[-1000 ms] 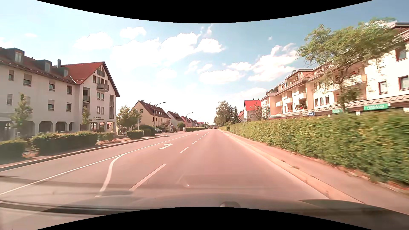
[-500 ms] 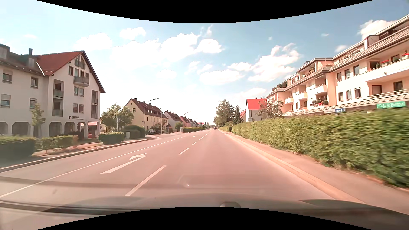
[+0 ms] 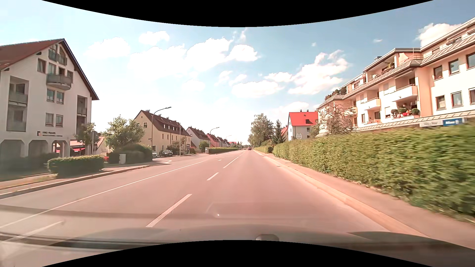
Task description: Follow the waypoints while adhering to traffic rules and regulations
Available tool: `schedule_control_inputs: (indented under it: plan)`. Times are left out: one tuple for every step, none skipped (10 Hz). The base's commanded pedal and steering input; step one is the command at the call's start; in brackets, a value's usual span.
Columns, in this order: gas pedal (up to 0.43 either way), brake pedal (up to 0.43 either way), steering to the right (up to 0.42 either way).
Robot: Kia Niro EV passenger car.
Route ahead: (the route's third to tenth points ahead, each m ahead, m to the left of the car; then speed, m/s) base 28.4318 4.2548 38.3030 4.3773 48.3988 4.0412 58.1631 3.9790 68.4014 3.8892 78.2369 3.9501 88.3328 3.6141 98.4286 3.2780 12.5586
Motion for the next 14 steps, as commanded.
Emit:
schedule_control_inputs:
  plan:
    - [0.110,0.000,0.000]
    - [0.110,0.000,0.000]
    - [0.110,0.000,0.000]
    - [0.110,0.000,0.000]
    - [0.110,0.000,0.000]
    - [0.110,0.000,0.000]
    - [0.110,0.000,0.000]
    - [0.110,0.000,0.000]
    - [0.110,0.000,0.000]
    - [0.110,0.000,0.000]
    - [0.118,0.000,0.000]
    - [0.118,0.000,-0.001]
    - [0.118,0.000,-0.001]
    - [0.118,0.000,-0.001]
